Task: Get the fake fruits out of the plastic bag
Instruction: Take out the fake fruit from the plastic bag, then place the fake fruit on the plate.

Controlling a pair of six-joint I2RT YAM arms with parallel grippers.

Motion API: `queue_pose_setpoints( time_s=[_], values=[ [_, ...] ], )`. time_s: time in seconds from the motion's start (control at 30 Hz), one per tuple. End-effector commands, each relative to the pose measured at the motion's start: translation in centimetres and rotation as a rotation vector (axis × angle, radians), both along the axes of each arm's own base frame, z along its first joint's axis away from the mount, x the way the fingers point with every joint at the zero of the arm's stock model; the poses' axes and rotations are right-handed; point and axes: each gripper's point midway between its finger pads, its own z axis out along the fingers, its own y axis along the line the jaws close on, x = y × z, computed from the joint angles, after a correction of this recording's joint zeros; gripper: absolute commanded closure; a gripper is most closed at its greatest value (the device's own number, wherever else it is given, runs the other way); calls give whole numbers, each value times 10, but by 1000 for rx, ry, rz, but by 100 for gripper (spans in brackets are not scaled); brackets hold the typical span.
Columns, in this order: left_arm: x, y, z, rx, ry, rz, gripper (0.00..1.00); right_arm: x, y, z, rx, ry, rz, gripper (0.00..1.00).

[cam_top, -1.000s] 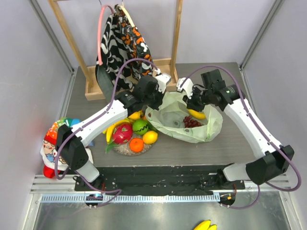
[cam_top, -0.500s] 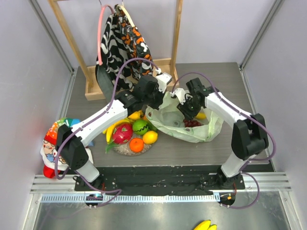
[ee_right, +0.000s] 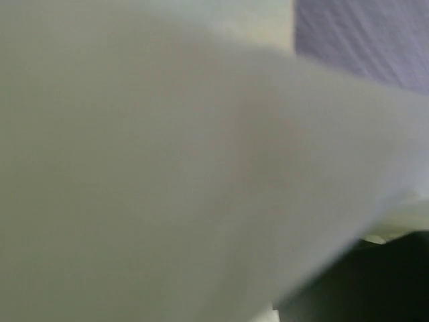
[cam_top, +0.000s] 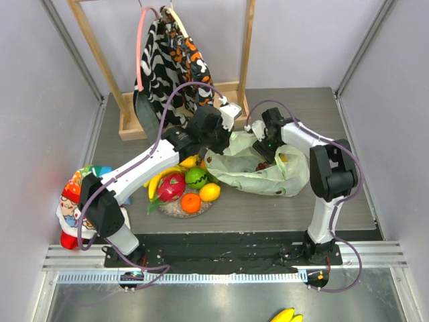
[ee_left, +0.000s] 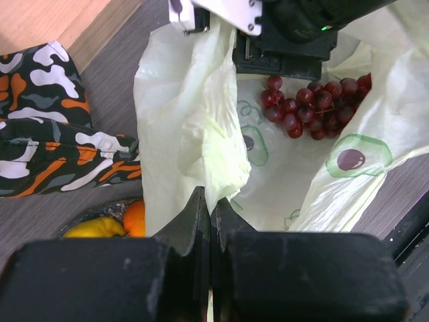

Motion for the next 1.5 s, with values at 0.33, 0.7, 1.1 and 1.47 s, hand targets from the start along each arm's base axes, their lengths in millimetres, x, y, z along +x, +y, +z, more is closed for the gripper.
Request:
queue_pose_setpoints(
  time_s=[0.33, 0.7, 1.1, 1.47],
  values=[
    [23, -6, 27, -17, -107, 15, 100, -26, 33, 109, 264, -134, 197, 68],
    [67, 12, 58, -14, -209, 122, 100, -155, 55, 122, 511, 168, 398, 64],
    [65, 44, 119, 32, -369, 130, 16, -154, 112, 258, 719, -73, 548, 61],
    [11, 148, 214, 13, -588, 221, 0, -209, 191, 252, 553, -5, 847, 60]
  ],
)
